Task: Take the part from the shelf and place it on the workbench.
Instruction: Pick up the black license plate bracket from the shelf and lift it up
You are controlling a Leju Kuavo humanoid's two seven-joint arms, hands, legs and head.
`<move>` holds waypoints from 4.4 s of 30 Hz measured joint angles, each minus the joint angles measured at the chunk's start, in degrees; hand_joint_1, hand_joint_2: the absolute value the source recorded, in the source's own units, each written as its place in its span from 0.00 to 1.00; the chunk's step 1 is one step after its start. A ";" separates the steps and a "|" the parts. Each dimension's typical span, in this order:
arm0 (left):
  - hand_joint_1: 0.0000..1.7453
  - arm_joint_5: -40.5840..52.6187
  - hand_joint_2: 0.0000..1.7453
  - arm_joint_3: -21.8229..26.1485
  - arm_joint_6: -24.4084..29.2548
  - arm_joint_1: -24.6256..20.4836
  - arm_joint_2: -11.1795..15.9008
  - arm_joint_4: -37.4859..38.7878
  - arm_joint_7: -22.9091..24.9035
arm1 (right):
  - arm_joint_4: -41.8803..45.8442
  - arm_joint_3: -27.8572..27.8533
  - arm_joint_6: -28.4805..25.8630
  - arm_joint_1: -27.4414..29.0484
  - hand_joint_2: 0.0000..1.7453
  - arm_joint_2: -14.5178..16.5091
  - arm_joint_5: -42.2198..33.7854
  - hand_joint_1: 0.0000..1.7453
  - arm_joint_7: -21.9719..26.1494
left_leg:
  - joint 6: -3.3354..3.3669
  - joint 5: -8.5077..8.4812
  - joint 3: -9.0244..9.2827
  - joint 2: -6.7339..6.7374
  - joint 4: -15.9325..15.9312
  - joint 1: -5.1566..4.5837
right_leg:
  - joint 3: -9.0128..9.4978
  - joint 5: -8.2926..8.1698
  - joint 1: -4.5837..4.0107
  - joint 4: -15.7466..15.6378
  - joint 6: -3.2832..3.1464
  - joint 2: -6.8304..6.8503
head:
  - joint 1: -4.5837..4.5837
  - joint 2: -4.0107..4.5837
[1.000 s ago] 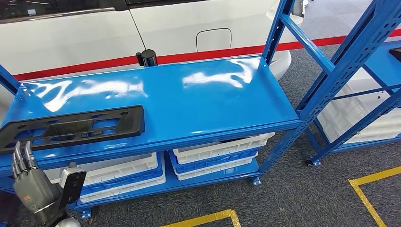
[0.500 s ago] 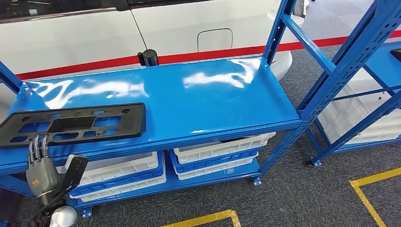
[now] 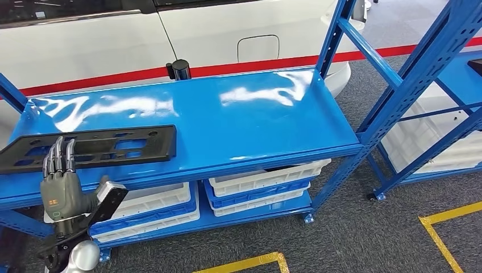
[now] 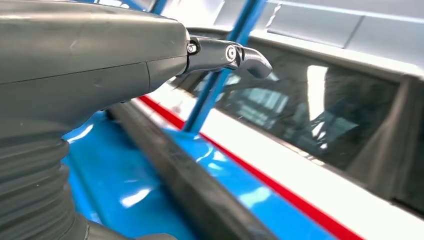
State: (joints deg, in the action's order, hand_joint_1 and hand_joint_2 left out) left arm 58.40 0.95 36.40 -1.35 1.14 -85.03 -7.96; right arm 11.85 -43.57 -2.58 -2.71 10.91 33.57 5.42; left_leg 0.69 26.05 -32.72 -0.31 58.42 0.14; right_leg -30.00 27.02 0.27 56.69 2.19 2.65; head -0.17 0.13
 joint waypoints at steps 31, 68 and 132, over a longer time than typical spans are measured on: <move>0.00 -5.02 1.00 2.62 -0.03 -1.40 3.79 -0.79 2.34 | 0.00 -2.13 0.32 -0.11 1.00 0.54 2.30 0.00 0.32 | -0.04 -0.05 -0.19 0.11 0.00 0.01 | -0.17 -0.05 -0.01 0.02 0.01 -0.12 | 0.00 0.00; 0.05 -9.08 1.00 4.91 -6.39 -19.16 5.97 24.69 3.66 | 0.00 -2.13 1.10 -0.67 1.00 0.28 5.18 0.00 -0.44 | -0.03 -0.07 -0.23 0.11 0.00 0.00 | -0.19 -0.06 0.00 0.03 0.01 -0.12 | 0.00 0.00; 1.00 4.12 1.00 -7.74 3.46 -16.80 3.34 -0.72 -8.48 | 0.00 -4.34 1.13 -1.04 1.00 0.21 8.48 0.00 0.46 | 0.01 -0.04 -0.36 0.11 0.09 -0.09 | -0.28 -0.13 0.08 -0.12 0.11 -0.13 | 0.00 0.00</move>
State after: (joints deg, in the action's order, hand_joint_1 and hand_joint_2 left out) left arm 62.52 -6.79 39.86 -18.14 4.48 -85.75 -16.44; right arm 11.85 -47.92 -1.45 -3.74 11.12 42.05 5.88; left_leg 0.70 26.01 -33.08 -0.20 58.50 0.04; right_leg -30.28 26.89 0.35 56.57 2.30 2.52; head -0.17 0.13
